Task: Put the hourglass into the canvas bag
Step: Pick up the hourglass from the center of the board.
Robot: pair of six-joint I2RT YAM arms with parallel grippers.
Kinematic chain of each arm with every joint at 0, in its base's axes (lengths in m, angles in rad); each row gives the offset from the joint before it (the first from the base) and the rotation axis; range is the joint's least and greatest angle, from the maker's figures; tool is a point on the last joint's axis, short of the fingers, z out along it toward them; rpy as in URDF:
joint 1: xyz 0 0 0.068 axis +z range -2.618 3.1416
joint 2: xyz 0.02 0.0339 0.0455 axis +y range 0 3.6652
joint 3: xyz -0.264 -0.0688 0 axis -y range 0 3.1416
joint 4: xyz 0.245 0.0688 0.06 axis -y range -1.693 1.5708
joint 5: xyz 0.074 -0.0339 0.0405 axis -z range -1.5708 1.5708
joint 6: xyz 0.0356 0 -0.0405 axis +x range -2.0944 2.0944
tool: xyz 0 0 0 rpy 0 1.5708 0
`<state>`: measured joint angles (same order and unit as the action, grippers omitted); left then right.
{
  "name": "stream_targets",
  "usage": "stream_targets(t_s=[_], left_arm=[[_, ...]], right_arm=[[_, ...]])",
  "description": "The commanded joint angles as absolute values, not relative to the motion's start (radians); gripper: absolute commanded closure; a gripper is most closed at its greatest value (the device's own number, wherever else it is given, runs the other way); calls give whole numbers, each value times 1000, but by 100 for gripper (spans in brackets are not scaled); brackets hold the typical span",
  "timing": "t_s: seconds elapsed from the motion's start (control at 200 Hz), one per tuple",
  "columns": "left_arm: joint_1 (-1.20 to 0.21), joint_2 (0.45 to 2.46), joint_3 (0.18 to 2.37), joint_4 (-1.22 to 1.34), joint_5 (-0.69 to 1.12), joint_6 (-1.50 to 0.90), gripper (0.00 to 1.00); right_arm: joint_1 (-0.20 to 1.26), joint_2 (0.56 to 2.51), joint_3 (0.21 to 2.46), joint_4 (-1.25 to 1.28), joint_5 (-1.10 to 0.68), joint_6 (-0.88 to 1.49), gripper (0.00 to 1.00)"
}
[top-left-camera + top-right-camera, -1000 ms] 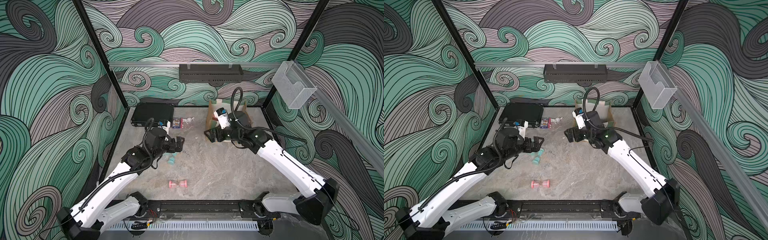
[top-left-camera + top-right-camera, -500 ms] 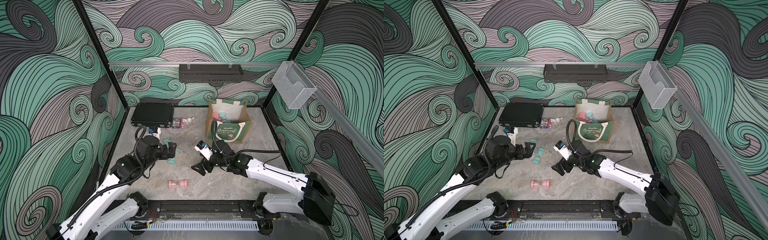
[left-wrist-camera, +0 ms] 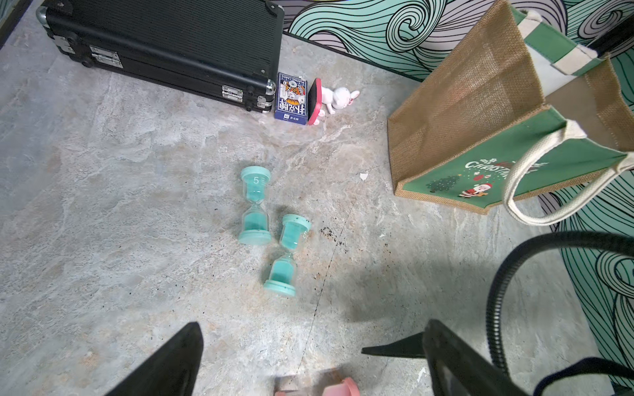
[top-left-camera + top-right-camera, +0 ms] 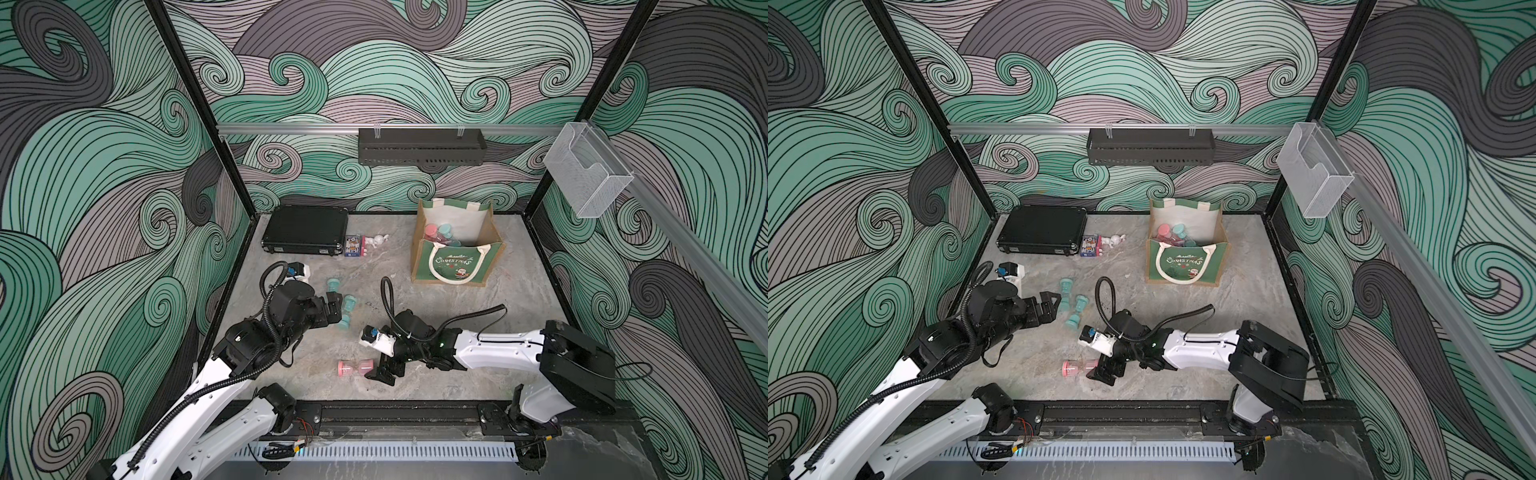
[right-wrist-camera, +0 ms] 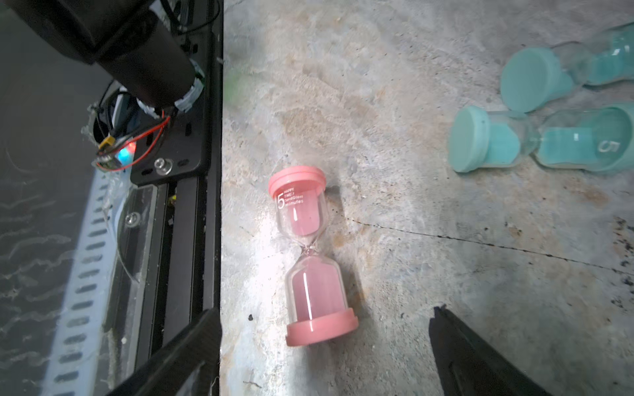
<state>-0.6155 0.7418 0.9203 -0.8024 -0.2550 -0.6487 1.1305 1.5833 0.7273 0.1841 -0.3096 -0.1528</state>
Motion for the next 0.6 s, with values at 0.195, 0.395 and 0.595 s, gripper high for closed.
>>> stream_targets(t_s=[0.195,0.395,0.595], left_arm=[[-608,722,912,-819,-286,-666,1],[-607,717,906,-820,-293,-663,1],[-607,727,906,-813,-287,-664,1]], right_arm=[[1163,1689,745,283,-243,-266,16],[1167,1731,748,302,-240,-301,26],[1167,1749,735,332,-220,-306,37]])
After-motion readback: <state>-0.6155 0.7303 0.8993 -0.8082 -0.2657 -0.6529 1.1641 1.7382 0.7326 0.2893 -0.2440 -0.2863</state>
